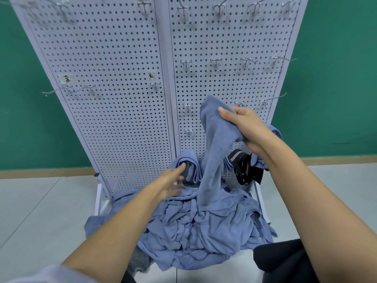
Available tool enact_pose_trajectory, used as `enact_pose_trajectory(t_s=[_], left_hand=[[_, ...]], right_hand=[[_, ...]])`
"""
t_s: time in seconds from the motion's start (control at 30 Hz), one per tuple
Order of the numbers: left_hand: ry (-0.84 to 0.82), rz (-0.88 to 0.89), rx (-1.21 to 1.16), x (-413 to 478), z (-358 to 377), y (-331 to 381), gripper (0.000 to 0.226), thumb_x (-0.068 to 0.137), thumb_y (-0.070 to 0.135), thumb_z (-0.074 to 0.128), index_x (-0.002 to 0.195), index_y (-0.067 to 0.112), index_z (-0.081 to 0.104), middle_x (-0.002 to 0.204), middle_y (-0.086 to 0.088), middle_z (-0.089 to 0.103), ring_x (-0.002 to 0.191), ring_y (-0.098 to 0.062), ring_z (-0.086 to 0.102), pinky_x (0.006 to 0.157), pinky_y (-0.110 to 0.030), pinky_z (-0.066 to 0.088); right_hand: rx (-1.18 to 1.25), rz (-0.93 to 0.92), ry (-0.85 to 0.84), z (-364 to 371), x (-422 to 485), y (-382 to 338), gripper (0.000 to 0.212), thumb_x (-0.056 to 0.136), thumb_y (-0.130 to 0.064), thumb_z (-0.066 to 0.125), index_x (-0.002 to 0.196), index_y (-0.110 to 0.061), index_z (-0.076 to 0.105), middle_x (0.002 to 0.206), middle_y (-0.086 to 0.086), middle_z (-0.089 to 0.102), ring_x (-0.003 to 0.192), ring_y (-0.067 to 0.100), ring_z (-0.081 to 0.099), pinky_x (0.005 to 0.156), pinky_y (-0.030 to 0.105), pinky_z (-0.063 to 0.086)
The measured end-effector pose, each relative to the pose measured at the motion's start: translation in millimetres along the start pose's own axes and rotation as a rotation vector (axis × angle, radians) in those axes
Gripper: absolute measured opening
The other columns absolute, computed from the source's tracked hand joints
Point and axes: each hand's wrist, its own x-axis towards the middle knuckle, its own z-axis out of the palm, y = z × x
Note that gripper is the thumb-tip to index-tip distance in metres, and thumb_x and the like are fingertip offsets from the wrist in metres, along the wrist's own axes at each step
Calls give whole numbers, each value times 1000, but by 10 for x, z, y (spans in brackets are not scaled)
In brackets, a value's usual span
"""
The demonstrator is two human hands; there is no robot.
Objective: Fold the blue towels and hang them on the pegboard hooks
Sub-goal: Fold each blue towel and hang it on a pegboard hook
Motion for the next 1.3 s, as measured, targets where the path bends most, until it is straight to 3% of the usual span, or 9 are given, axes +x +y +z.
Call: enact_pose_trajectory(t_s=[0.17, 0.3, 0.43, 0.53, 0.73, 0.9, 1.1, 1.2, 1.3], left_hand=[[-279, -261, -241, 102, -22, -233, 78, 87, 63, 51, 136, 3, 42, 127, -17, 55, 105, -36, 64, 92, -46, 50], [-403, -369, -480, 26, -60, -166, 63, 81, 55, 62, 115, 3, 59, 118, -19, 63, 88, -29, 65, 65, -33, 49], [-293, -208, -456, -31, -260, -21, 29, 70, 21, 72, 97, 10, 65, 88, -9, 71, 72, -21, 64, 59, -31, 53], [-246, -67, -487, -134, -464, 71, 29, 70, 7, 63, 98, 7, 64, 91, -10, 72, 75, -24, 69, 73, -36, 57], [-271, -56, -438, -221, -731, 158, 39, 70, 34, 73, 102, 12, 71, 105, -8, 71, 93, -25, 66, 93, -43, 48], [-188, 120, -259, -335, -971, 242, 40, 82, 21, 62, 117, 4, 62, 115, -11, 69, 102, -21, 67, 85, -36, 55], [31, 277, 85, -431, -1286, 282, 27, 96, 24, 55, 120, 13, 59, 118, -8, 67, 100, -19, 65, 79, -32, 52], [3, 349, 12, -474, -1373, 312, 30, 96, 23, 54, 123, 11, 55, 118, -8, 67, 101, -18, 66, 79, -29, 53], [-91, 454, -64, -531, -1450, 387, 25, 96, 9, 49, 120, 15, 54, 108, -6, 70, 95, -15, 67, 76, -25, 57]], right_hand=[[215, -58, -17, -3, 22, -198, 20, 94, -28, 58, 79, -15, 63, 67, -5, 67, 59, 7, 62, 51, 17, 47], [309, -48, -4, -69, 33, -136, 20, 94, -31, 57, 82, -16, 63, 71, -5, 68, 63, 7, 63, 56, 18, 49], [352, 35, 46, -209, 13, 76, 20, 93, -31, 57, 94, -12, 64, 76, -3, 70, 68, 10, 65, 61, 22, 51], [344, 99, 91, -309, -13, 248, 24, 94, -31, 55, 102, -10, 63, 78, -1, 72, 70, 11, 68, 58, 21, 54], [310, 200, 118, -359, -40, 531, 39, 94, -36, 54, 118, -5, 61, 95, 5, 71, 78, 14, 68, 65, 25, 55], [224, 280, 40, -388, -75, 640, 38, 92, -31, 58, 119, -5, 61, 108, 11, 71, 90, 22, 67, 77, 34, 55], [90, 328, -115, -373, -151, 748, 29, 94, -18, 57, 120, -8, 60, 113, 11, 70, 100, 24, 68, 73, 30, 59], [114, 306, -143, -361, -162, 765, 26, 94, -11, 55, 120, -9, 59, 113, 11, 70, 101, 25, 67, 79, 33, 59], [199, 203, -129, -377, -162, 756, 25, 92, -2, 52, 112, -13, 62, 102, 6, 73, 86, 17, 70, 73, 27, 59]])
